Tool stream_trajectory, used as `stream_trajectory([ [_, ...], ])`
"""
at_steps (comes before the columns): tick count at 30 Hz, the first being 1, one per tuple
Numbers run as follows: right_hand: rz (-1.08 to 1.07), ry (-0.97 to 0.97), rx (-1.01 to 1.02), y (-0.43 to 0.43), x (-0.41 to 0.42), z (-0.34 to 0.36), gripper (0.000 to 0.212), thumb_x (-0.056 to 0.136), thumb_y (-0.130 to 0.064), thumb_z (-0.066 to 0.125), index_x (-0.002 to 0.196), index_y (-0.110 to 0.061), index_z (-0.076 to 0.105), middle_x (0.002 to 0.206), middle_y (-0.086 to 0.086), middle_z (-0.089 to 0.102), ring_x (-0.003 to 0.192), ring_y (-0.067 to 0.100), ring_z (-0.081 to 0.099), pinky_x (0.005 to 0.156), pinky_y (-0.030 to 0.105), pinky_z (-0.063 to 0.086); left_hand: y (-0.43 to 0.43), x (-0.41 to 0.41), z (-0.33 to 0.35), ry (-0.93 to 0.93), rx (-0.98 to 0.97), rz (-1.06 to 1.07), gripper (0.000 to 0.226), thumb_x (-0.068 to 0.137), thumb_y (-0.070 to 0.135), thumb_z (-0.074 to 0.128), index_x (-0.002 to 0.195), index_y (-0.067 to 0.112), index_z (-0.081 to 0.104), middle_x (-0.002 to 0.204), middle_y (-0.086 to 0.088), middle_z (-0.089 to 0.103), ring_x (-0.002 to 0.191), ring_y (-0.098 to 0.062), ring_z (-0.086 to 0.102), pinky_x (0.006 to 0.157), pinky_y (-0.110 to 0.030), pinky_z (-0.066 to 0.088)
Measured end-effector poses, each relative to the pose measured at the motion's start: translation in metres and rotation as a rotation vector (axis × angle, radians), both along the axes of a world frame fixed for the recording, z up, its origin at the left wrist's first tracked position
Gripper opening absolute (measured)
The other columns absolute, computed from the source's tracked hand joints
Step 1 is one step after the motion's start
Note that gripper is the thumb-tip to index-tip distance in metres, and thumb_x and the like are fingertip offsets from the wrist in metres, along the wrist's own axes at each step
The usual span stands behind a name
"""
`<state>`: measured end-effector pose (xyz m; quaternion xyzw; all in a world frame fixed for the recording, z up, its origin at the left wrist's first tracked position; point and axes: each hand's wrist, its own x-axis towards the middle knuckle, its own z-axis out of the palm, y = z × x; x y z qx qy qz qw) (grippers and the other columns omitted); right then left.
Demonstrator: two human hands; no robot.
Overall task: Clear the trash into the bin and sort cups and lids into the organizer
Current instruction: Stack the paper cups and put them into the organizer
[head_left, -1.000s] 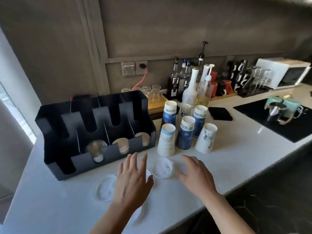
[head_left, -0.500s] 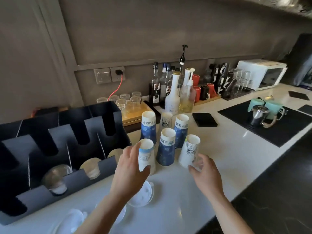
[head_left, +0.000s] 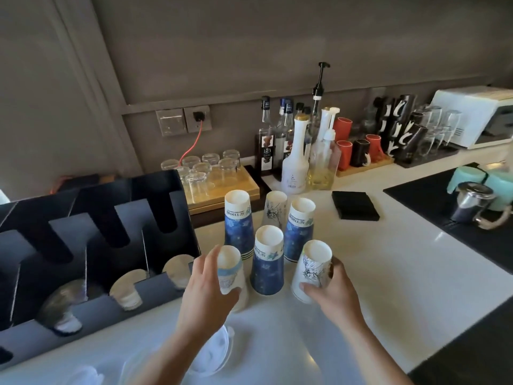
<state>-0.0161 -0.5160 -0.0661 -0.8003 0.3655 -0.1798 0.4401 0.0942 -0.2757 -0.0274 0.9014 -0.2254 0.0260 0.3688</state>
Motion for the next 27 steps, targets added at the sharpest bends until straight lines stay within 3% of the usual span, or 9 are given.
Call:
stream_trajectory([
  [4, -0.027, -0.034, 0.006, -0.003, 0.000, -0.005, 0.062, 0.072, -0.026, 0.087, 0.123, -0.023, 0.052, 0.116, -0.005, 0.064, 0.109, 0.022, 0.062, 0.077, 0.029, 0.041, -0.005, 0.006, -0.003, 0.064, -0.082, 0.041, 0.105, 0.071, 0.022, 0.088, 0.155, 0.028, 0.024, 0.145, -0.004, 0.047, 0.128, -0.027, 0.051, 0.096, -0.036, 0.045],
  [7, -0.064, -0.107, 0.012, -0.006, -0.008, 0.002, 0.056, 0.072, -0.026, 0.087, 0.114, -0.027, 0.050, 0.114, -0.002, 0.065, 0.105, 0.024, 0.064, 0.078, 0.034, 0.048, -0.010, 0.009, -0.003, 0.142, -0.139, 0.050, 0.112, 0.072, 0.022, 0.089, 0.157, 0.030, 0.017, 0.150, -0.002, 0.049, 0.131, -0.025, 0.050, 0.102, -0.039, 0.046],
  [11, -0.141, -0.208, -0.058, -0.024, -0.016, 0.030, 0.060, 0.072, -0.026, 0.087, 0.120, -0.025, 0.051, 0.119, 0.000, 0.064, 0.107, 0.024, 0.065, 0.087, 0.045, 0.055, -0.015, 0.011, -0.007, 0.182, -0.178, 0.058, 0.102, 0.072, 0.020, 0.089, 0.153, 0.030, 0.027, 0.145, -0.001, 0.053, 0.128, -0.026, 0.052, 0.103, -0.045, 0.048],
  [14, -0.185, -0.297, -0.087, -0.047, -0.009, 0.064, 0.062, 0.072, -0.030, 0.085, 0.121, -0.034, 0.048, 0.124, -0.004, 0.063, 0.110, 0.021, 0.065, 0.090, 0.046, 0.055, -0.015, 0.012, -0.010, 0.177, -0.207, 0.059, 0.097, 0.070, 0.022, 0.088, 0.148, 0.031, 0.032, 0.138, 0.004, 0.055, 0.123, -0.021, 0.053, 0.101, -0.042, 0.049],
  [18, -0.177, -0.339, -0.171, -0.078, 0.025, 0.110, 0.066, 0.071, -0.033, 0.083, 0.128, -0.028, 0.049, 0.126, -0.004, 0.063, 0.115, 0.022, 0.061, 0.091, 0.038, 0.050, -0.015, 0.015, -0.017, 0.166, -0.233, 0.073, 0.089, 0.066, 0.023, 0.090, 0.139, 0.032, 0.040, 0.126, 0.009, 0.059, 0.113, -0.017, 0.056, 0.089, -0.033, 0.046],
  [23, -0.101, -0.365, -0.202, -0.090, 0.077, 0.143, 0.070, 0.070, -0.037, 0.080, 0.132, -0.025, 0.050, 0.128, -0.001, 0.060, 0.116, 0.021, 0.058, 0.088, 0.037, 0.050, -0.015, 0.018, -0.023, 0.159, -0.218, 0.091, 0.071, 0.064, 0.030, 0.090, 0.121, 0.036, 0.048, 0.110, 0.012, 0.065, 0.100, -0.014, 0.061, 0.077, -0.029, 0.044],
  [27, -0.009, -0.380, -0.236, -0.090, 0.116, 0.156, 0.071, 0.070, -0.038, 0.082, 0.131, -0.023, 0.049, 0.129, -0.003, 0.061, 0.112, 0.019, 0.059, 0.084, 0.032, 0.043, -0.012, 0.018, -0.024, 0.173, -0.229, 0.082, 0.068, 0.064, 0.030, 0.090, 0.118, 0.038, 0.051, 0.107, 0.015, 0.066, 0.099, -0.009, 0.062, 0.075, -0.025, 0.044],
])
